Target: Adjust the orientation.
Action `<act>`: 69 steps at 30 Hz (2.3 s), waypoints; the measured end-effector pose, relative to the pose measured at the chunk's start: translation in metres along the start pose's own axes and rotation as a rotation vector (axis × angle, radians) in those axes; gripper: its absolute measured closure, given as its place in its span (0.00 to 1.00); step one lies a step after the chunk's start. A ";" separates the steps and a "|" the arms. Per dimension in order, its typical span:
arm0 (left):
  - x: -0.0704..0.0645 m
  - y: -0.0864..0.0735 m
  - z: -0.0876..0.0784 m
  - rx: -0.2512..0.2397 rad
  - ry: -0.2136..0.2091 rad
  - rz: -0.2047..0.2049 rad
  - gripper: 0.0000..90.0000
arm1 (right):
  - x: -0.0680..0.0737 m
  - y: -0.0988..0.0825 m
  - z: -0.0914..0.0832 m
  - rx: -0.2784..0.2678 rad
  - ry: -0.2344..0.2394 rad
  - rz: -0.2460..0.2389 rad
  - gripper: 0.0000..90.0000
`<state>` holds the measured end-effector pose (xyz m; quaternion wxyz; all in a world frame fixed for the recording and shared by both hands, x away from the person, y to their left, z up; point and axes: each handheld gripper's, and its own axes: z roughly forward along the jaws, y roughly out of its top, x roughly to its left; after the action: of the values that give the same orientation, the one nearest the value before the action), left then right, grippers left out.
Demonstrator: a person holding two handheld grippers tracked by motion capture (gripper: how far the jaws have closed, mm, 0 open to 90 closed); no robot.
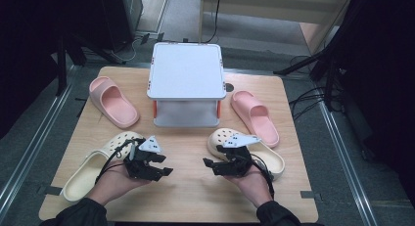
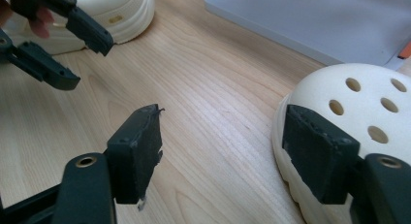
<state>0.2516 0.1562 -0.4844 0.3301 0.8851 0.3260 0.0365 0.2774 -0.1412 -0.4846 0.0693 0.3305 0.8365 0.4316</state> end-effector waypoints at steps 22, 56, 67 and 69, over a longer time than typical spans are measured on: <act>-0.001 0.004 -0.003 -0.054 -0.071 -0.008 0.53 | 0.023 -0.009 -0.018 0.043 0.064 -0.091 0.60; 0.012 -0.025 -0.057 -0.058 -0.004 -0.151 0.55 | 0.020 0.009 -0.002 0.128 0.150 -0.086 0.58; 0.023 -0.044 -0.079 -0.047 0.033 -0.197 0.55 | 0.017 0.012 0.002 0.126 0.164 -0.092 0.56; 0.024 -0.047 -0.084 -0.042 0.047 -0.201 0.56 | 0.017 0.013 0.002 0.124 0.162 -0.094 0.55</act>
<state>0.2206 0.2447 -0.4512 0.3428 0.8396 0.4202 0.0308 0.2711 -0.1242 -0.4731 0.0012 0.2585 0.8790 0.4007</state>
